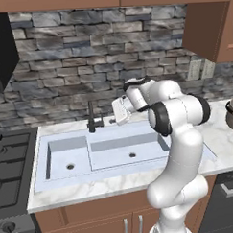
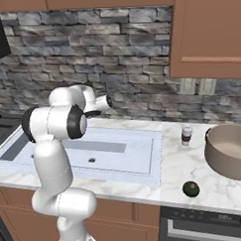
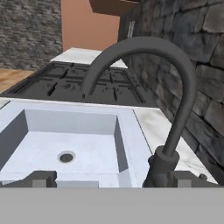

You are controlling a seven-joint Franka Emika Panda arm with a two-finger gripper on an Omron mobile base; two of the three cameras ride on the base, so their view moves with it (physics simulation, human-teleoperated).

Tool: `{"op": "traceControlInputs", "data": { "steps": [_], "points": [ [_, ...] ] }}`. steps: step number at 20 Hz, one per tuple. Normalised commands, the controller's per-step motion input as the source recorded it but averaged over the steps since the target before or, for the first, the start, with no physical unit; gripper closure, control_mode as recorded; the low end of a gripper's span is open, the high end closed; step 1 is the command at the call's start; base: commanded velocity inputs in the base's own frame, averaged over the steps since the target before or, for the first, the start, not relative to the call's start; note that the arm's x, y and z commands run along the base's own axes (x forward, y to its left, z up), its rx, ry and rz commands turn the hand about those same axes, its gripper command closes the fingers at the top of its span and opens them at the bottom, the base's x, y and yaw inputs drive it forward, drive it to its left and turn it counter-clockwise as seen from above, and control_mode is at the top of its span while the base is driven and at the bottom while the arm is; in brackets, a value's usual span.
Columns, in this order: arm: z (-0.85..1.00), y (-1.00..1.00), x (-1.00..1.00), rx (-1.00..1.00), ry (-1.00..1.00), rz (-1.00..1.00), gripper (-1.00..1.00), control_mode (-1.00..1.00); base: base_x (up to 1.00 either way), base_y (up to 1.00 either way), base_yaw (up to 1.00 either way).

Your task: Turn on the sink faucet. Then move the squash from the counter to the sink. Turn off the sink. Move the vegetable from the sink to the pot next to the stove. Finally move the pot to the front left burner.

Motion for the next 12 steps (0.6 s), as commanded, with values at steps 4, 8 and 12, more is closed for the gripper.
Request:
{"op": "traceControlInputs", "data": {
  "steps": [4,8,12],
  "points": [
    [-0.03,0.1,0.19,0.0,0.0,0.04,-1.0,-1.0,0.0,0.0,0.0],
    [-0.04,0.13,0.12,0.0,0.0,0.01,-1.0,-1.0,0.0,0.0,0.0],
    [-0.08,0.14,0.14,0.0,0.02,0.0,-1.0,-1.0,0.0,0.0,0.0]
  ]
}}
